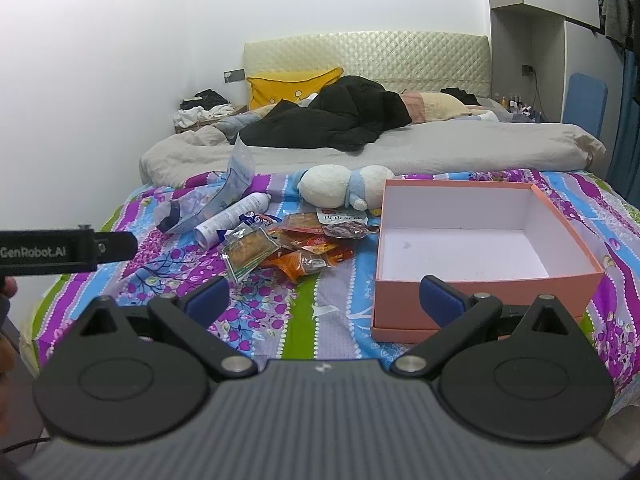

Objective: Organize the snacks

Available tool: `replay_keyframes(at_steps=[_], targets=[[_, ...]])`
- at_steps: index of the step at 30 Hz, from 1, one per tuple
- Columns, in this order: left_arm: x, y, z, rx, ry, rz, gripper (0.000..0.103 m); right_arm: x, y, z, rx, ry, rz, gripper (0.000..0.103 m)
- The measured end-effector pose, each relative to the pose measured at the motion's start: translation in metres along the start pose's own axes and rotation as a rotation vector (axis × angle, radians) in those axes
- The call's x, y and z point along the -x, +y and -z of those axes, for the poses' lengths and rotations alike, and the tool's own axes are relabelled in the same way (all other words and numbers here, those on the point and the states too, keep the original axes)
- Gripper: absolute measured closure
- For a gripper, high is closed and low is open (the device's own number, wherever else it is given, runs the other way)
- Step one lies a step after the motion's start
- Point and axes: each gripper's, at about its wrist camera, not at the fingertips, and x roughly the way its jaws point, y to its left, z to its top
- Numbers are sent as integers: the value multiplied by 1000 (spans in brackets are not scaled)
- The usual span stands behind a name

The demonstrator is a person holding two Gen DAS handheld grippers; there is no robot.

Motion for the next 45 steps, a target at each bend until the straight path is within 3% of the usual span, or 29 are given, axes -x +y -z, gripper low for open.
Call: replay_keyframes(at_steps=[26,45], targets=[[-15,-9,3,9,8,69,0,1,-9,3,-20,4,28,0],[-44,0,4,34,73,86,0,-11,-8,9,-54,35,24,0]])
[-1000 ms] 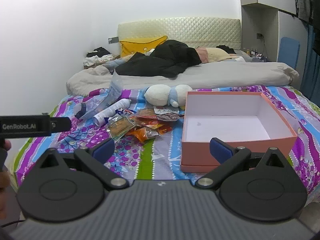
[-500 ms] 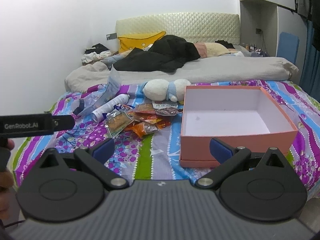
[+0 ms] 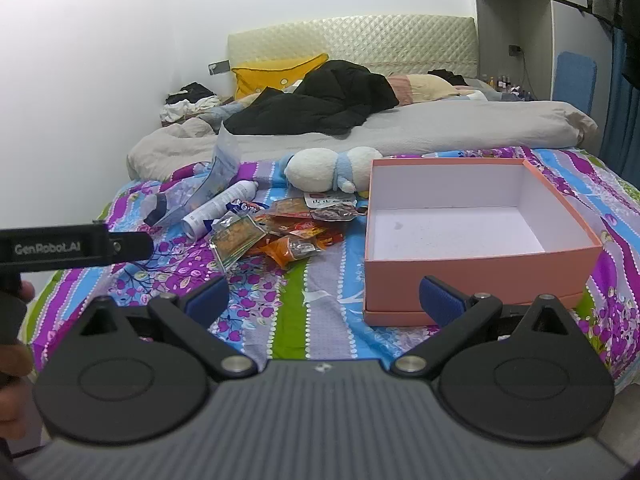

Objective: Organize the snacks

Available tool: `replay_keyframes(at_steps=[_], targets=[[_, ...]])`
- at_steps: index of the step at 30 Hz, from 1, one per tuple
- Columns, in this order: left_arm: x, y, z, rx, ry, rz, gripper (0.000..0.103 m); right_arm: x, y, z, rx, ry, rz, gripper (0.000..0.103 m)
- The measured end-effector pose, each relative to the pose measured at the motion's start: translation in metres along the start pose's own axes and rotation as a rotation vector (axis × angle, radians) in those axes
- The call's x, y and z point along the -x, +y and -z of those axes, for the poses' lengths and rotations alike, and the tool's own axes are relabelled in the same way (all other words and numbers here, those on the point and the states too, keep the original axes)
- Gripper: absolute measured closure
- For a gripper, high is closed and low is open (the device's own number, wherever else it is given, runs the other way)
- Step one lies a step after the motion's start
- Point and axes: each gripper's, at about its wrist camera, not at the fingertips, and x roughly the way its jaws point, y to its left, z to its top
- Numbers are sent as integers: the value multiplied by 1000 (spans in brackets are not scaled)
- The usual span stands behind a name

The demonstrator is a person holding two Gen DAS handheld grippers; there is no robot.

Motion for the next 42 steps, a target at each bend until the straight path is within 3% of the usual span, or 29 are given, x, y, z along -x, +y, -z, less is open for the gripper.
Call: replay_keyframes(at_steps=[8,22,31,39,42], targets=[[-14,-1,4,-23,19,4,0,-4,-8,4,-3,5,41,0],[-43,17,4,-37,35,-11,0,-19,6,9,39,-3,-24,0],[-82,48,2,65,71,39,0,-53,26,3,101,7,-117,5],[-133,86,3,154,92,60,0,-97,38,13,132,33,-125,6],[-157,103,5,209,100,70,0,-118,40,17,135,56,-135,12]])
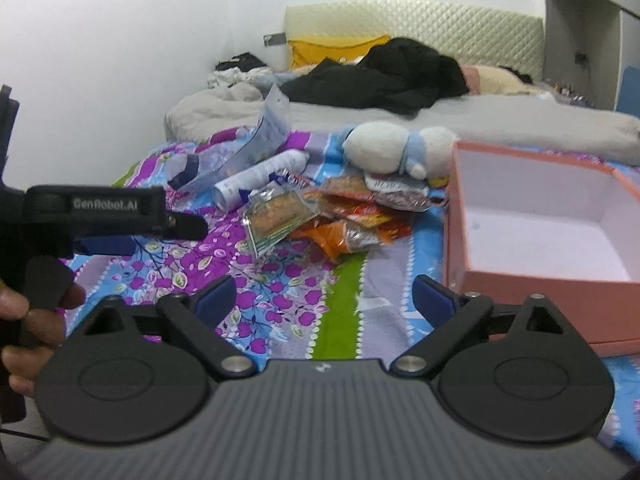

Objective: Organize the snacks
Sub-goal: 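Grasp the green-labeled nut bag with the left gripper while the right tool approaches the orange bag, then grasp the orange barcode snack bag with the right gripper while the left lifts the nut bag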

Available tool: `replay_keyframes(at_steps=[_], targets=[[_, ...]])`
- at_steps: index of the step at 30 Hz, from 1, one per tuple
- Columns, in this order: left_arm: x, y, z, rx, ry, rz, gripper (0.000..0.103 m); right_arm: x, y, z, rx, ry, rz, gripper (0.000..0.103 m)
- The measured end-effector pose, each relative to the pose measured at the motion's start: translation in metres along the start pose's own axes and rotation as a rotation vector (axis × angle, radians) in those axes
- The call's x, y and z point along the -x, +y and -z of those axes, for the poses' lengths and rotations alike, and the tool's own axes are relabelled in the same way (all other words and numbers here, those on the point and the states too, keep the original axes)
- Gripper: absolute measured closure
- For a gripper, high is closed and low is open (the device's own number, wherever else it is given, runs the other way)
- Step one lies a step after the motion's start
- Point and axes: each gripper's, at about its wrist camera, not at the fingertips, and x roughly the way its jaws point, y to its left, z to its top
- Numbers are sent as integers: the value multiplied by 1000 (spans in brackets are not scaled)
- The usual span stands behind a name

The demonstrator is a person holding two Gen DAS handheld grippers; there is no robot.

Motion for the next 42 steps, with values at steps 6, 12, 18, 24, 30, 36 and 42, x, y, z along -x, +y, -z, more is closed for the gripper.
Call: replay_keyframes(at_steps=[6,12,18,24,30,36,42], targets=[[-44,24,-5,57,-1,24,0,-46,-1,1,32,3,27,20],[-88,40,-12,121,11,79,1,-85,-24,0,-96,-18,14,19],[-126,57,-21,179,30,92,10,-128,-29,1,-106,38,34,19],[-160,70,-27,228,58,140,18,-166,-33,-6,-110,46,36,19],[-182,63,-25,177,69,181,29,-198,-35,-11,-123,67,19,19],[-194,67,-29,219,90,226,59,-218,-35,-12,-157,74,17,20],[-189,64,-30,223,88,242,78,-220,-35,-17,-193,91,4,53]])
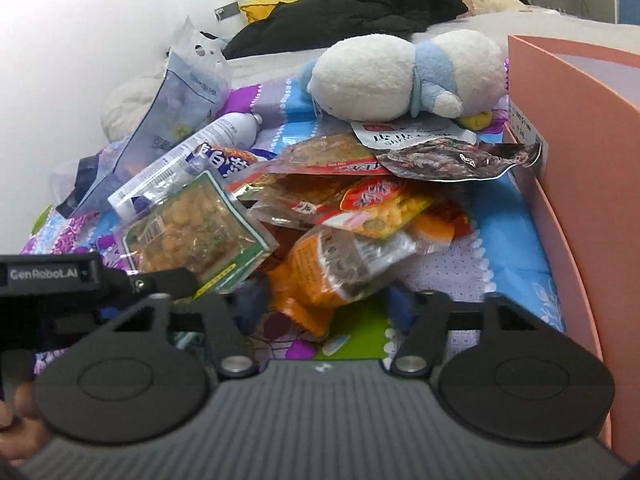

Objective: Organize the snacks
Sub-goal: 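Grasp the orange barcode snack bag with the right gripper while the left lifts the nut bag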

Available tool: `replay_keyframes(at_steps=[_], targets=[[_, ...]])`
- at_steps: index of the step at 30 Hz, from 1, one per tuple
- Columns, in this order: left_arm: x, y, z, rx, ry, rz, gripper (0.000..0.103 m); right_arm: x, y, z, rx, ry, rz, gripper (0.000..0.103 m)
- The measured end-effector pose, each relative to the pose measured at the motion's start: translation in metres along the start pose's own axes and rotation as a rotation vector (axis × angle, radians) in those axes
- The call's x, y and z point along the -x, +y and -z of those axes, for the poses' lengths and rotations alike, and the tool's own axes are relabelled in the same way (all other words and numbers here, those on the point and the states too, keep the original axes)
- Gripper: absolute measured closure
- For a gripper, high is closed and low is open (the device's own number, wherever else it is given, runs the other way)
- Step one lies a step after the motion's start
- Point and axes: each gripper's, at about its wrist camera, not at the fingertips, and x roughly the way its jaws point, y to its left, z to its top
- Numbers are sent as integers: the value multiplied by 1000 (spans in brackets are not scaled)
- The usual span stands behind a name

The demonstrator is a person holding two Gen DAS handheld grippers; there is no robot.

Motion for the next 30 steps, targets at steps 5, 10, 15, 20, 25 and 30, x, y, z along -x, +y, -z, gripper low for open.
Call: replay_keyframes(at_steps=[5,10,15,20,25,30], targets=[[23,-1,7,-3,-6,5,88,21,1,2,5,-12,-10,57],[46,-8,20,5,0,17,93,47,2,11,3,-9,-19,59],[66,-17,40,6,12,25,94,74,4,27,4,11,-28,59],[90,-22,60,14,45,24,95,103,2,44,1,44,-28,60],[116,-27,82,15,93,17,95,131,3,57,-13,69,-31,60],[135,-24,103,23,143,2,94,153,3,68,-5,84,-20,60]])
